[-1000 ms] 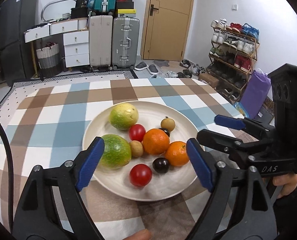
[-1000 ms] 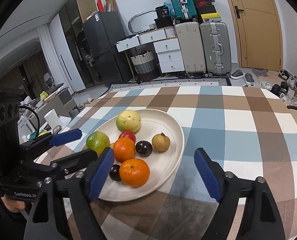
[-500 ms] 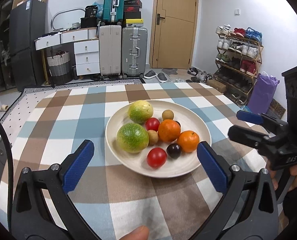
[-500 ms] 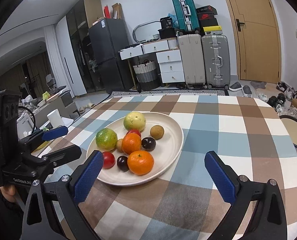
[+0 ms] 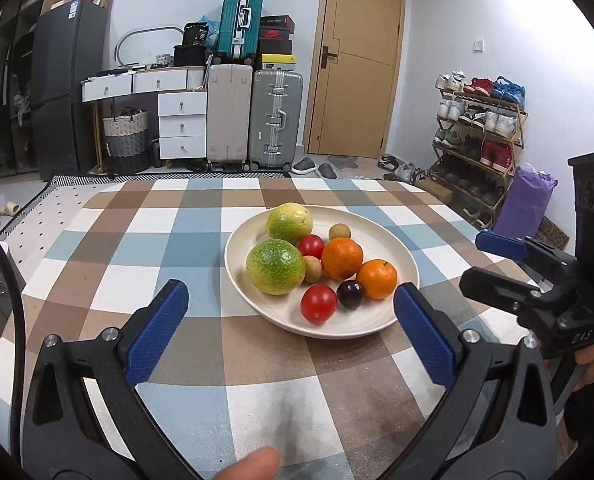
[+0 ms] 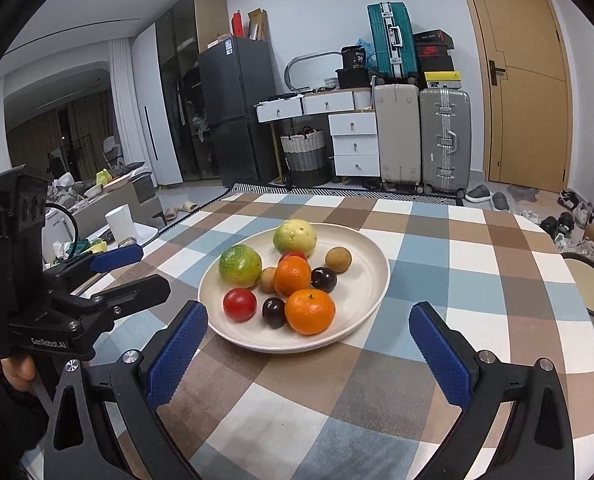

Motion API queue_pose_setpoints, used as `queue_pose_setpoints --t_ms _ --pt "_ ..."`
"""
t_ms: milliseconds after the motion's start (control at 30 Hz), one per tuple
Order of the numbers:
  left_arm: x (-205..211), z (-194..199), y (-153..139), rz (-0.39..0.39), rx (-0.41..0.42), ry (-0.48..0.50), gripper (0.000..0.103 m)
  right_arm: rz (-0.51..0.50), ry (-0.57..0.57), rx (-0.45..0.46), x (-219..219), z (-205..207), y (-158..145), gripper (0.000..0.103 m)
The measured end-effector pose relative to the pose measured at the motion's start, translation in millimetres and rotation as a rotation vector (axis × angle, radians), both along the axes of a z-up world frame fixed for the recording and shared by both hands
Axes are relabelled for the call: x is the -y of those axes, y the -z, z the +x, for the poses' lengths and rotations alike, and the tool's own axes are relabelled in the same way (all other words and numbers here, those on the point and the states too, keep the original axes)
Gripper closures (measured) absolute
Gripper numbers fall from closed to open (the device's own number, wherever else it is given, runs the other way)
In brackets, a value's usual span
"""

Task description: Organize fruits

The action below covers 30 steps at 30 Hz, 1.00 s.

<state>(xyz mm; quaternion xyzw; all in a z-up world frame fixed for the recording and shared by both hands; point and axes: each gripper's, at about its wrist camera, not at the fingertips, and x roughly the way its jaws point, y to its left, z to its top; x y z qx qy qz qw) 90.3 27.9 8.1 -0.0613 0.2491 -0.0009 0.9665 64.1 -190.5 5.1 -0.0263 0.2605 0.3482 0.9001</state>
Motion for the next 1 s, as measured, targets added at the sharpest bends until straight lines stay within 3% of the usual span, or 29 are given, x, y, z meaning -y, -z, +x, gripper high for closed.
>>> queue_pose_setpoints --t_ms 1000 --pt "3.0 0.7 1.4 0.008 0.003 -0.025 0.000 0.015 -0.012 0.039 0.8 -6.9 -4.0 0.000"
